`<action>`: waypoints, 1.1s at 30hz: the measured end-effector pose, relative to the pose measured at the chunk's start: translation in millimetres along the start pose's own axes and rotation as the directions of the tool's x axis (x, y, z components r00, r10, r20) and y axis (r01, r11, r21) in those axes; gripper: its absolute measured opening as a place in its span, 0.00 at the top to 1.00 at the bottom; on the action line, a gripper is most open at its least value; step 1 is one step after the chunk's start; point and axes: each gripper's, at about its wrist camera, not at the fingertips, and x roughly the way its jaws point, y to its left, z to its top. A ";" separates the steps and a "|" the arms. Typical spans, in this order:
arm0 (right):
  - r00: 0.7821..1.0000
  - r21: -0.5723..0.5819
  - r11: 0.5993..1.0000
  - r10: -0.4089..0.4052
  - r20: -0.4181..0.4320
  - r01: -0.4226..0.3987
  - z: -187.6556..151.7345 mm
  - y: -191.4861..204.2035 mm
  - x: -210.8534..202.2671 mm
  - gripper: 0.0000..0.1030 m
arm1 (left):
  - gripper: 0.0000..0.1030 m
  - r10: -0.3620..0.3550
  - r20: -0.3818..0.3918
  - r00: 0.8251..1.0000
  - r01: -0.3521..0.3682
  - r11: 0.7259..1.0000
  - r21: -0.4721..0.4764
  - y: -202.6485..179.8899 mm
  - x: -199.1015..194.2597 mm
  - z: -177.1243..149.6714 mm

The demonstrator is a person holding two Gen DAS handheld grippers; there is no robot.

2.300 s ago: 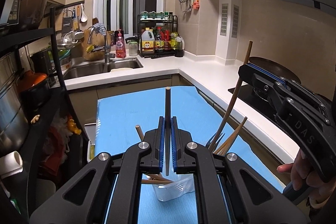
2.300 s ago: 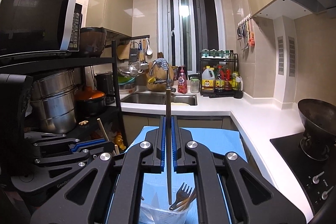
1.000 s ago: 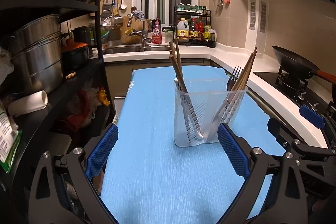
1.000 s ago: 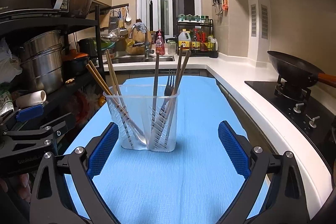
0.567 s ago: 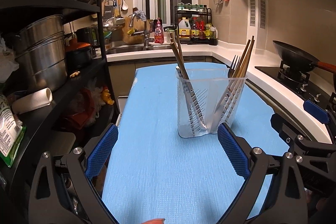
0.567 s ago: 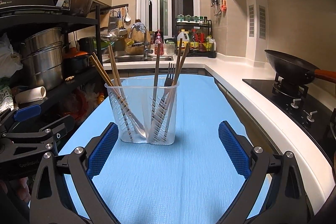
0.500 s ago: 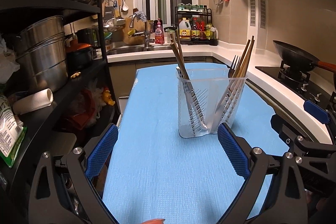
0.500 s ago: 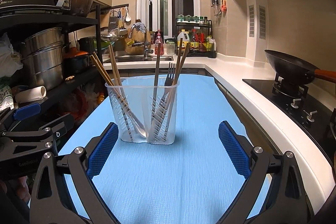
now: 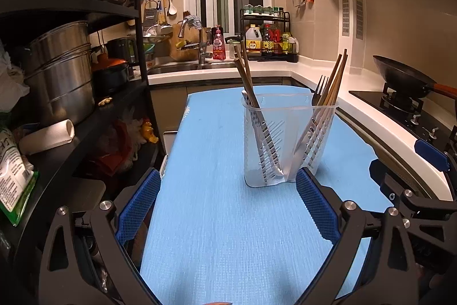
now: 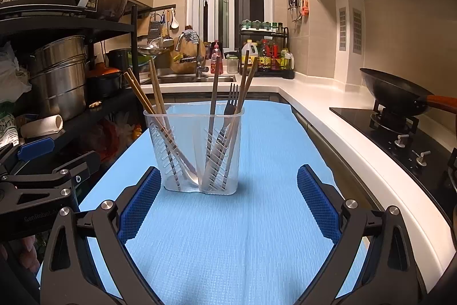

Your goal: Organize utensils

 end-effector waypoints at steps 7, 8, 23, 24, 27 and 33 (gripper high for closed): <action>1.000 0.002 1.000 0.002 -0.001 -0.002 -0.7 -0.2 -0.4 0.08 | 0.07 0.007 0.006 1.000 -0.007 1.000 -0.001 0.0 -2.0 0.9; 1.000 0.001 1.000 0.001 0.001 -0.001 -1.0 -0.1 -0.8 0.08 | 0.07 0.006 0.007 1.000 -0.006 1.000 -0.003 0.1 -2.4 0.9; 1.000 0.004 1.000 0.007 -0.015 -0.007 -2.1 1.0 0.1 0.05 | 0.07 0.018 0.015 1.000 -0.018 1.000 0.004 -0.7 -4.2 2.8; 1.000 0.003 1.000 0.006 -0.017 -0.006 -2.2 1.1 0.4 0.05 | 0.07 0.018 0.015 1.000 -0.018 1.000 0.003 0.2 -4.2 2.9; 1.000 -0.002 1.000 0.006 -0.023 -0.006 -3.1 1.7 1.1 0.05 | 0.07 0.017 0.013 1.000 -0.017 1.000 -0.006 1.4 -4.1 3.4; 1.000 0.003 1.000 0.002 -0.027 -0.002 -4.1 2.2 1.6 0.05 | 0.07 0.017 0.013 1.000 -0.017 1.000 -0.003 2.5 -3.3 4.2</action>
